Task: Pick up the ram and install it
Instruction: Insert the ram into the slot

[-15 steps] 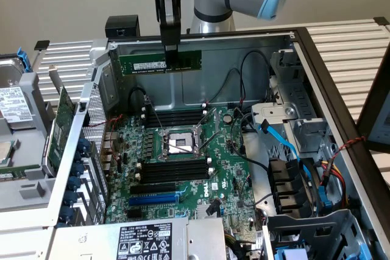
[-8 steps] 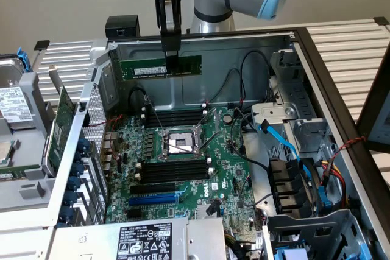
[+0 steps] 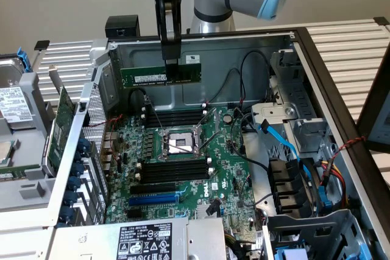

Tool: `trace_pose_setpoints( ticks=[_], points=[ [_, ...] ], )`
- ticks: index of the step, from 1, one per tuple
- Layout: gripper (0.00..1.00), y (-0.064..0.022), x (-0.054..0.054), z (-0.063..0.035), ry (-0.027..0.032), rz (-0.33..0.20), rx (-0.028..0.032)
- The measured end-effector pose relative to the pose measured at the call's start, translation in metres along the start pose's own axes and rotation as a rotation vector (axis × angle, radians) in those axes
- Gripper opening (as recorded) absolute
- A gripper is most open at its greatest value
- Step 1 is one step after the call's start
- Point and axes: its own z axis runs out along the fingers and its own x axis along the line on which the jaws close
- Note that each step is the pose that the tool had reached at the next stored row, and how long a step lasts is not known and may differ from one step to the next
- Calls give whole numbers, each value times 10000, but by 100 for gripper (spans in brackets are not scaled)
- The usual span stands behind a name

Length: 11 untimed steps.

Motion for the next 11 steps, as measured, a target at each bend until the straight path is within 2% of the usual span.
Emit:
trace_pose_setpoints(
  ticks=[2, 11],
  points=[
    [13, -1, -2, 19, 99, 1, -3],
    [13, -15, 2, 181, 111, 0, -3]
  ],
)
